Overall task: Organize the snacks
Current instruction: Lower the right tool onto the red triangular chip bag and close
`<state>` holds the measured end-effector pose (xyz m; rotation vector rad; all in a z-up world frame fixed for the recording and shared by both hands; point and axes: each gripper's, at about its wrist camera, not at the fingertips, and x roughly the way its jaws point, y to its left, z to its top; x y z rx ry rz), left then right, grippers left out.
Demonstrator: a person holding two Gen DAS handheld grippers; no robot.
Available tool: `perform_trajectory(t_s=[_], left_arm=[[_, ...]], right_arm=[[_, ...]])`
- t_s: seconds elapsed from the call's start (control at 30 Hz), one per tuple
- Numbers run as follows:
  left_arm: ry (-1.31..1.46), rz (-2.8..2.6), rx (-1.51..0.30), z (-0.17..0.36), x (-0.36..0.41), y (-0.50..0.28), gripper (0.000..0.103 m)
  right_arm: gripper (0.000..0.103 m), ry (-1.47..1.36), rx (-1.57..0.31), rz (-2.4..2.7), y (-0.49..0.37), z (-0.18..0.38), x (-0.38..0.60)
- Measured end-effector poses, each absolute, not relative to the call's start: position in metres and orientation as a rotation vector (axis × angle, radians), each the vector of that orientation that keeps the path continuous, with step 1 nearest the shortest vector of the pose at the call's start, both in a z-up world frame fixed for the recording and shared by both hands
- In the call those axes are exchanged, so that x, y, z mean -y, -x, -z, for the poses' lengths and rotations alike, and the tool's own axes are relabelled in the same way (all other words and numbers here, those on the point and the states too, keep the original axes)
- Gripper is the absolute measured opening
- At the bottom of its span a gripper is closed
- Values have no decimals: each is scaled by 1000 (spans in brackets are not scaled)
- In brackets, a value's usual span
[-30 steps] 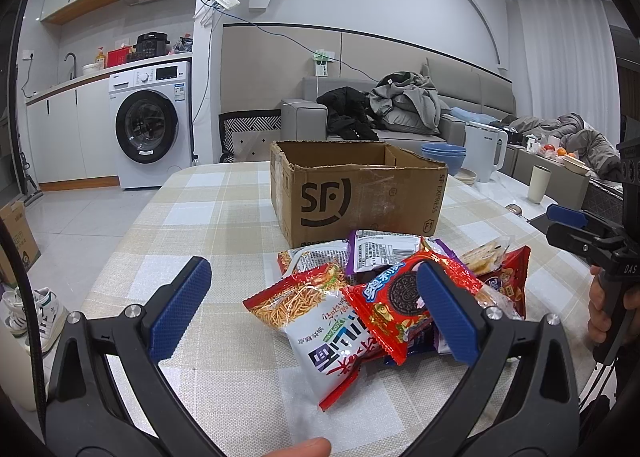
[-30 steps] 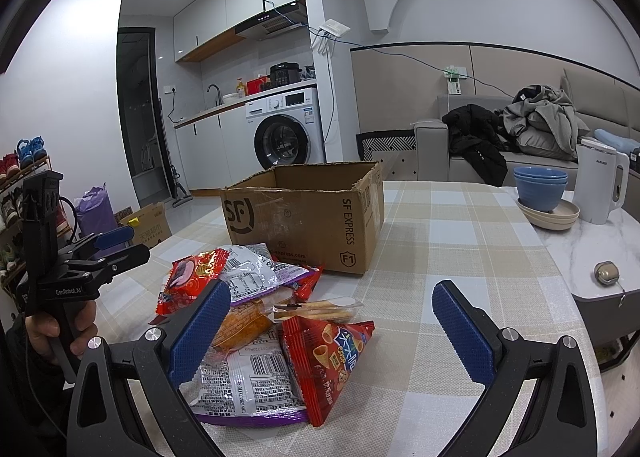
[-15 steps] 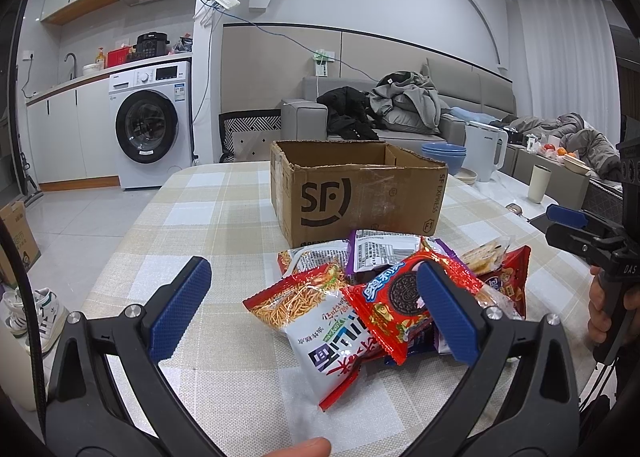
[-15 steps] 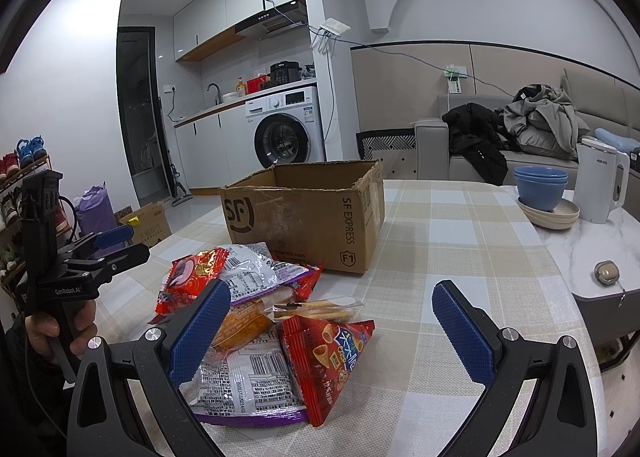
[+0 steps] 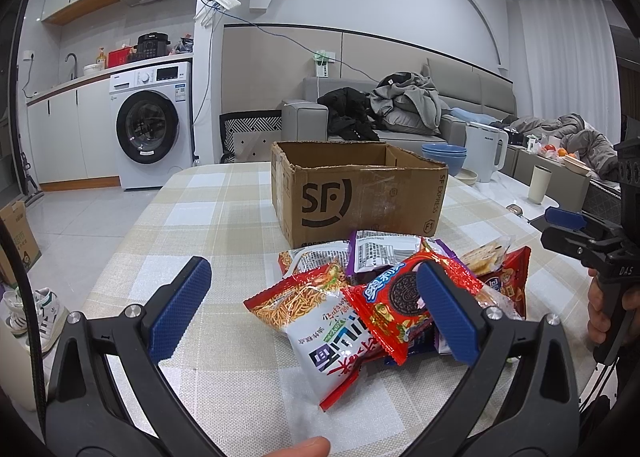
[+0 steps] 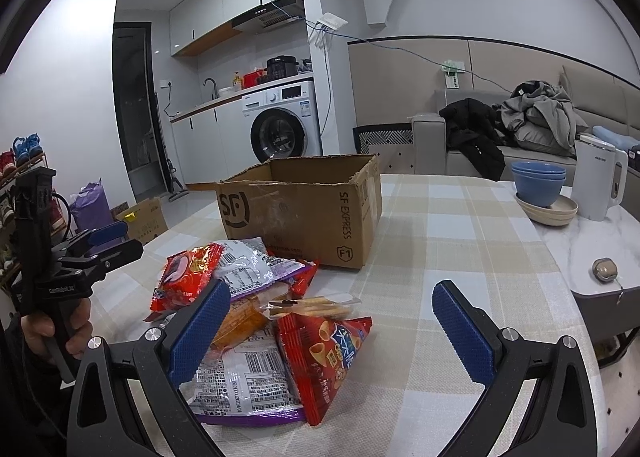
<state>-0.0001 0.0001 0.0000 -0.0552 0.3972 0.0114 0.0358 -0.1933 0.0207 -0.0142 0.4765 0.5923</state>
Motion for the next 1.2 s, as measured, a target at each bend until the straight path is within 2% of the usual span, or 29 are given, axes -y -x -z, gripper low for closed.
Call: perform_trajectory(t_s=[0.77,1.2], left_arm=[[36,-14,-419,0,3,-4,103],[38,-45,-489,7,1,-19,103]], right_arm=[[103,60,-533,-549,-44,-20,187],[103,127,-695,-532,-57,-3,177]])
